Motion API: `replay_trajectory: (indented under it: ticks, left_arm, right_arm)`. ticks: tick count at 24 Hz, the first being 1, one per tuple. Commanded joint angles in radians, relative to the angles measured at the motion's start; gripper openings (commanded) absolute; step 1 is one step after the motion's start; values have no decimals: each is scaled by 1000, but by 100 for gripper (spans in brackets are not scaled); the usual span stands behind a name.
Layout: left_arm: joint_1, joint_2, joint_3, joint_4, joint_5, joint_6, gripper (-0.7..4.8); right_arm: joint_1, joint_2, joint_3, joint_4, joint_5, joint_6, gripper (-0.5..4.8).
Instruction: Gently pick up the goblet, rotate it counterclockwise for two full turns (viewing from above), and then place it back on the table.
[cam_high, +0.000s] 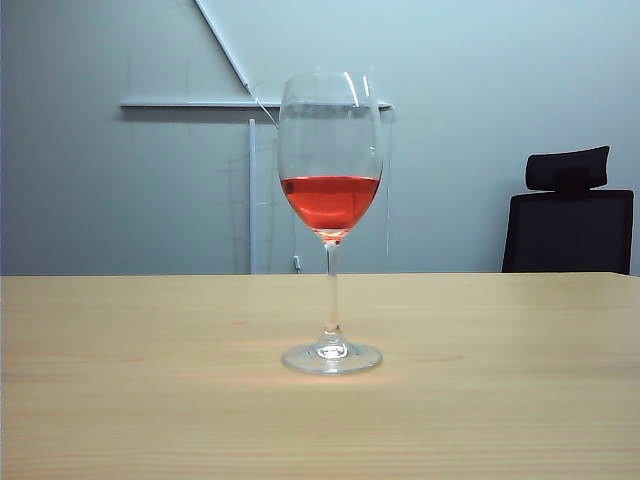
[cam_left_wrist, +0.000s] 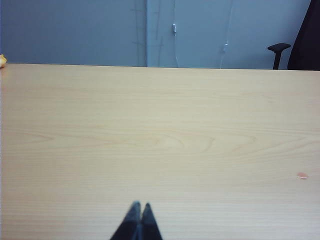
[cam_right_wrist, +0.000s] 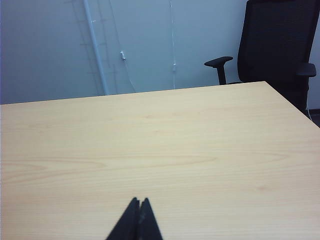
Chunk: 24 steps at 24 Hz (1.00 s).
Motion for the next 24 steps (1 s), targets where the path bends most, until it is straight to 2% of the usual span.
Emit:
replay_trajectory:
  ticks: [1, 8, 10, 13, 15, 19, 23, 24]
  left_arm:
    - [0, 0, 4, 13, 4, 1, -5]
    - [-5, 0, 4, 13, 3, 1, -5]
    - [-50, 6, 4, 13, 0, 1, -5]
    - [-167, 83, 4, 18, 0, 1, -5]
    - [-319, 123, 4, 6, 1, 1, -5]
    - [-468, 124, 4, 1, 4, 1, -5]
    - [-530, 124, 4, -1, 5, 1, -5]
    - [-531, 124, 4, -3, 4, 1, -5]
  right_arm:
    - [0, -2, -5, 18, 0, 0, -6]
    - [2, -2, -4, 18, -7, 8, -6]
    - [2, 1, -3, 18, -93, 95, -6]
    - [9, 18, 13, 8, -210, 103, -6]
    - [66, 70, 55, 1, -214, 105, -6]
    - [185, 203, 100, 25, -204, 73, -6]
    - [338, 388, 141, 88, -204, -14, 0]
    - [417, 487, 149, 155, -202, -72, 55]
